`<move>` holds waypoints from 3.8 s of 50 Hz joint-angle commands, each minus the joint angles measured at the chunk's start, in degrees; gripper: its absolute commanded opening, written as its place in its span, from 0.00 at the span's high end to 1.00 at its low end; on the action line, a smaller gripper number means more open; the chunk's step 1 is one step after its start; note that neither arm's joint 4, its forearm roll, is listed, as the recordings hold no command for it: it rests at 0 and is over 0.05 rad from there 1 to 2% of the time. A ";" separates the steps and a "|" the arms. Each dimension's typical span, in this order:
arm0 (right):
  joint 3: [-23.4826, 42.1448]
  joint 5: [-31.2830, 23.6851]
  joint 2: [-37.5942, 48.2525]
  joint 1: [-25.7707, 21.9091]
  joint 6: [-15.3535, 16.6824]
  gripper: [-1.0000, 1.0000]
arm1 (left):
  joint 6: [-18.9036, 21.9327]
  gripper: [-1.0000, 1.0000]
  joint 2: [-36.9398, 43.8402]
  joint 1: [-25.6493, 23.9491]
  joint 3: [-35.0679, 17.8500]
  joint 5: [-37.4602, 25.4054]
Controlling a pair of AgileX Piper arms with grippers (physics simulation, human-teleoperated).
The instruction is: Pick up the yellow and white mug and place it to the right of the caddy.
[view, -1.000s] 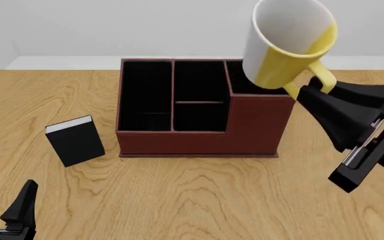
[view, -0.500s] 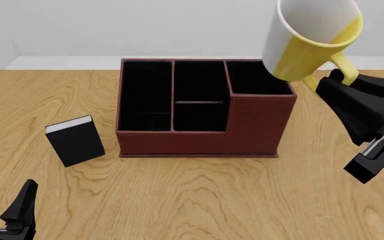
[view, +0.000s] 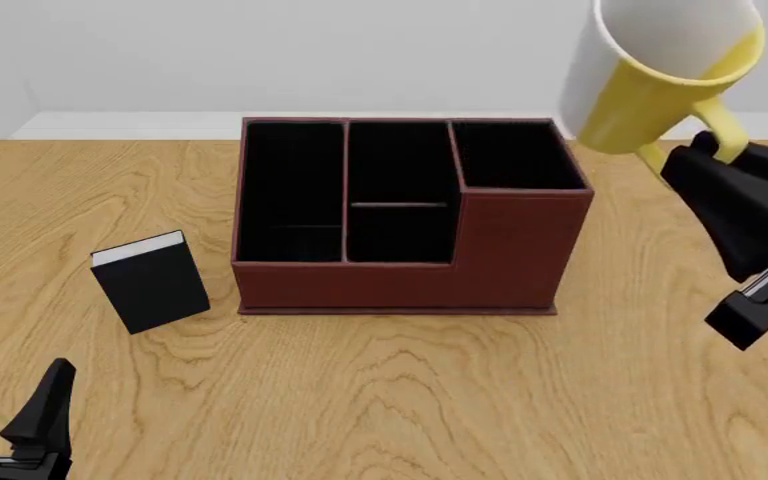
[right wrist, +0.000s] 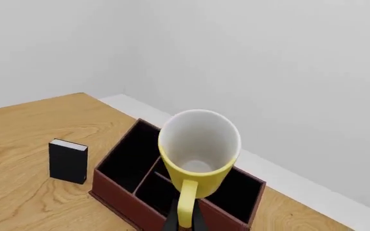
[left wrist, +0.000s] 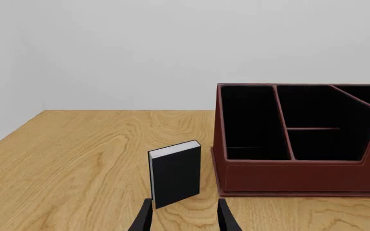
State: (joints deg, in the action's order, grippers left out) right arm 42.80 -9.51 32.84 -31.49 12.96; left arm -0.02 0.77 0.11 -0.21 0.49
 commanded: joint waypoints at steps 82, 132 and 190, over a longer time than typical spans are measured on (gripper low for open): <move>-3.13 2.75 1.93 19.53 -4.24 1.00 | 0.01 0.00 -0.59 -0.01 -0.36 -0.94; -10.14 10.75 7.96 23.65 -5.91 1.00 | 0.03 0.00 -0.59 0.00 -0.36 -0.93; -19.26 19.31 12.41 26.28 -6.80 1.00 | 0.00 0.00 -0.59 0.01 -0.36 -0.92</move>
State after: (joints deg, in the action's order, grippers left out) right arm 24.72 8.02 44.32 -5.62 6.76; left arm -0.01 0.18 0.12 -0.57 -0.44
